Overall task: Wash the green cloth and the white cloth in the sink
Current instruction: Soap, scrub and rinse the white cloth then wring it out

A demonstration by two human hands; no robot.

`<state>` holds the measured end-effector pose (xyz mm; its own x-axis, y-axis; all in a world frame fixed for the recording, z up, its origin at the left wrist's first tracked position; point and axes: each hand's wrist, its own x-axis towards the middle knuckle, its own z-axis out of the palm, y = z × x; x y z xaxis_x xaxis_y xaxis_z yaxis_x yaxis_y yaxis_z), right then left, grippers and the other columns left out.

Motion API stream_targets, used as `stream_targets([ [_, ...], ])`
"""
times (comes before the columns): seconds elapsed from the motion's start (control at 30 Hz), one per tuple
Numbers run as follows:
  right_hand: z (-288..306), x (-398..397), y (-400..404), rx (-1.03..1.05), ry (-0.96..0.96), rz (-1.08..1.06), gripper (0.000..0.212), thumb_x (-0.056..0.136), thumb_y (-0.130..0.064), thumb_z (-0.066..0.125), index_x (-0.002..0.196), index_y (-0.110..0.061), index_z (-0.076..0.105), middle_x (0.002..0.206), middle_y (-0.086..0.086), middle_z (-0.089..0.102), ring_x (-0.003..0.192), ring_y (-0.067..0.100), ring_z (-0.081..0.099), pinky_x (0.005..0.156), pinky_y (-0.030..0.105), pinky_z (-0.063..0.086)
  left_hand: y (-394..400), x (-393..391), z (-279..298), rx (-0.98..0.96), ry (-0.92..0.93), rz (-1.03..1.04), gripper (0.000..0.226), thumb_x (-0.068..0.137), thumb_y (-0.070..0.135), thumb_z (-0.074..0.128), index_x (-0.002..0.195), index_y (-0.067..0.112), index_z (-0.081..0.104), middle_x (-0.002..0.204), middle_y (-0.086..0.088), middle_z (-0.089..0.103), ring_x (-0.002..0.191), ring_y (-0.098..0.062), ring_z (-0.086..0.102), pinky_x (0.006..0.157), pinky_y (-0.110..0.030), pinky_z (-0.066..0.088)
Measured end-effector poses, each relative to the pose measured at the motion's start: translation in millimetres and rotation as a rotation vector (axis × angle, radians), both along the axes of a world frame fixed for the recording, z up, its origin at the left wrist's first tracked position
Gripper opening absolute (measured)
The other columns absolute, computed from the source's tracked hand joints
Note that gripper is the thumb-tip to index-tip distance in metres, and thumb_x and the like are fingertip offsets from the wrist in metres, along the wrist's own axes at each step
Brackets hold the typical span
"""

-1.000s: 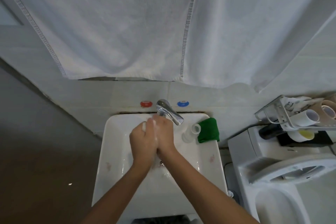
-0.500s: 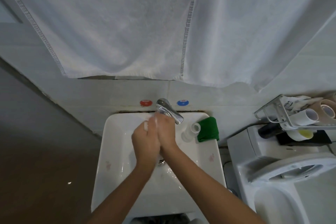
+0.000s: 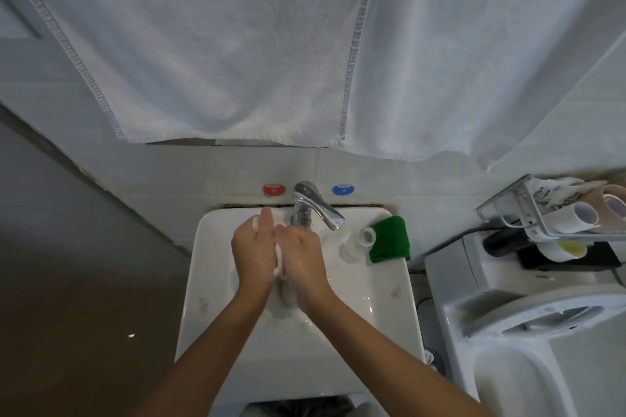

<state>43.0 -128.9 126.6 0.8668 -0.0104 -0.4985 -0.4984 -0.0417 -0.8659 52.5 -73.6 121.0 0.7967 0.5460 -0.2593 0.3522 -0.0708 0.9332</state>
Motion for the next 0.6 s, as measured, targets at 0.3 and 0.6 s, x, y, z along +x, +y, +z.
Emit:
stream_targets([
  [0.3,3.9,18.9,-39.2,0.227,-0.124,-0.073,0.025,0.093,-0.022,0.061,0.073,-0.009,0.054,0.064,0.008,0.048,0.060,0.017,0.049,0.055,0.025,0.043,55.8,-2.2,-11.3,0.179,-0.086,-0.552,0.013,0.077,0.043,0.064,0.084,0.033,0.061,0.085,0.024,0.065,0.081,0.003,0.059,0.071,-0.014,0.046],
  [0.6,2.4,24.8,-45.7,0.327,-0.151,-0.035,0.025,0.094,-0.017,0.061,0.071,-0.011,0.053,0.073,0.009,0.054,0.069,0.020,0.055,0.065,0.032,0.049,69.0,-3.3,0.2,0.152,0.022,-0.888,0.024,0.078,0.038,0.057,0.099,0.032,0.067,0.092,0.012,0.070,0.088,-0.008,0.064,0.080,-0.031,0.051],
])
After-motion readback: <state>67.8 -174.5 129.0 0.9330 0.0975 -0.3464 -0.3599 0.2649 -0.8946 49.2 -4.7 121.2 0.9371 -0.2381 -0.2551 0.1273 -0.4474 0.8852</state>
